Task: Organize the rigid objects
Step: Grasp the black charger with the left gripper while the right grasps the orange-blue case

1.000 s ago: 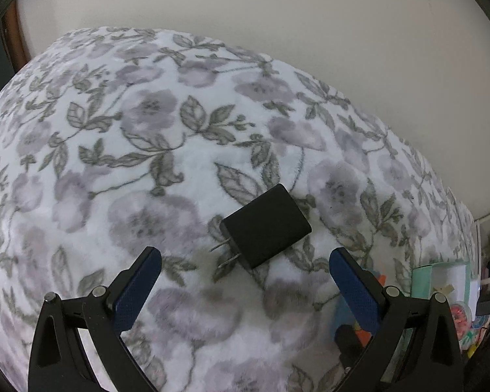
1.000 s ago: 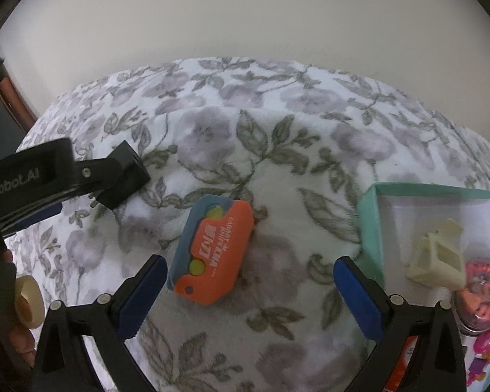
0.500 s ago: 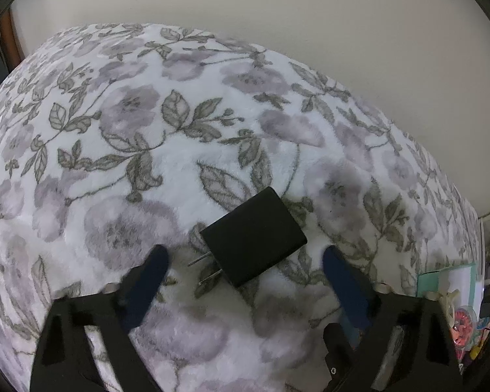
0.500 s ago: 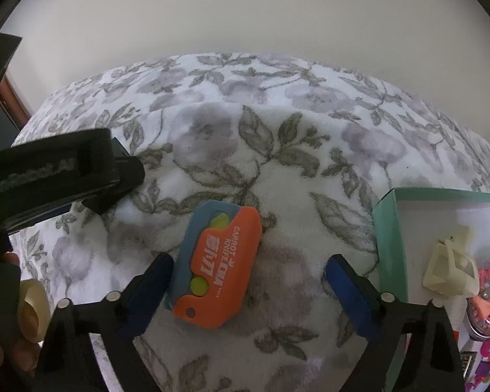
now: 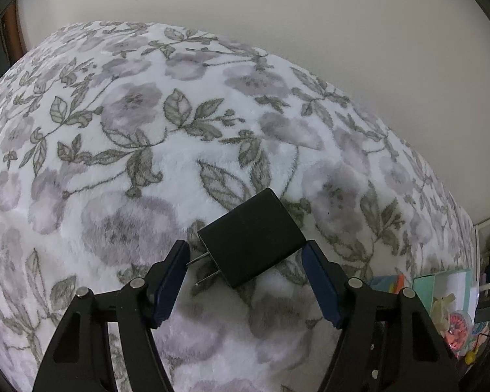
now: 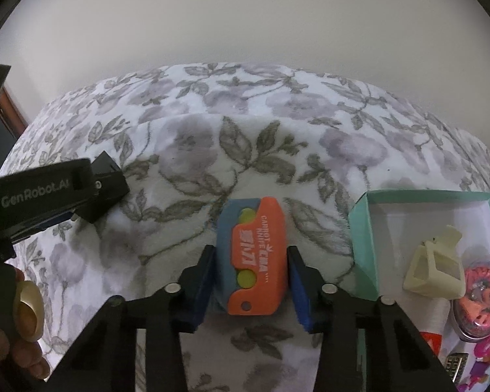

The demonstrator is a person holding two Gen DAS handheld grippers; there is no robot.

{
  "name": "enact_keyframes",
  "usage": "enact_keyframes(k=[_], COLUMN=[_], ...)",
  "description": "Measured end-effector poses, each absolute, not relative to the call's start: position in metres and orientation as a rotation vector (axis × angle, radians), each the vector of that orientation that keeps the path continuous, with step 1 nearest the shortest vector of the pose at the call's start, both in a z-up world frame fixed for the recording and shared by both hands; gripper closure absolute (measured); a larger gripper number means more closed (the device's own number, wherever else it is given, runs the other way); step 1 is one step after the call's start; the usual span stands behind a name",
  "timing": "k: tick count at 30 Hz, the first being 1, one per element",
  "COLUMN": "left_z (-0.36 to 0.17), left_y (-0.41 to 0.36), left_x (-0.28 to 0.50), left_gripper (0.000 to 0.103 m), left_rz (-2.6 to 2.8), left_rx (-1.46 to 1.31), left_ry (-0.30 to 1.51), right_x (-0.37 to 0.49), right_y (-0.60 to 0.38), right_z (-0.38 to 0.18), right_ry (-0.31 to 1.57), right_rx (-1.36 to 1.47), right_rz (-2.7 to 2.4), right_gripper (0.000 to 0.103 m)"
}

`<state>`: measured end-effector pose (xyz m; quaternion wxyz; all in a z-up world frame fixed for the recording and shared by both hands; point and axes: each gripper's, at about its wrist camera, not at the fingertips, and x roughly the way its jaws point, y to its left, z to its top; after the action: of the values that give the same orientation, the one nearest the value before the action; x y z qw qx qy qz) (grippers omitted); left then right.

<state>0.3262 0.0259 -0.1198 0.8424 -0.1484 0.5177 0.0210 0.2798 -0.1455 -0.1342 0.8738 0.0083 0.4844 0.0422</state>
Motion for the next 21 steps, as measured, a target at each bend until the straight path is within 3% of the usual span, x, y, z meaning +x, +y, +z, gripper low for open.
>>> enact_keyframes(k=[21], left_z=[-0.084], left_y=[0.008], left_x=[0.289], left_gripper=[0.031], left_rz=[0.005], left_rx=[-0.333], left_ry=[1.073], right_x=[0.259], right_y=[-0.160], right_z=[-0.110], right_ry=[1.024], right_rx=[0.034], right_rz=[0.105], right_gripper=[0.058])
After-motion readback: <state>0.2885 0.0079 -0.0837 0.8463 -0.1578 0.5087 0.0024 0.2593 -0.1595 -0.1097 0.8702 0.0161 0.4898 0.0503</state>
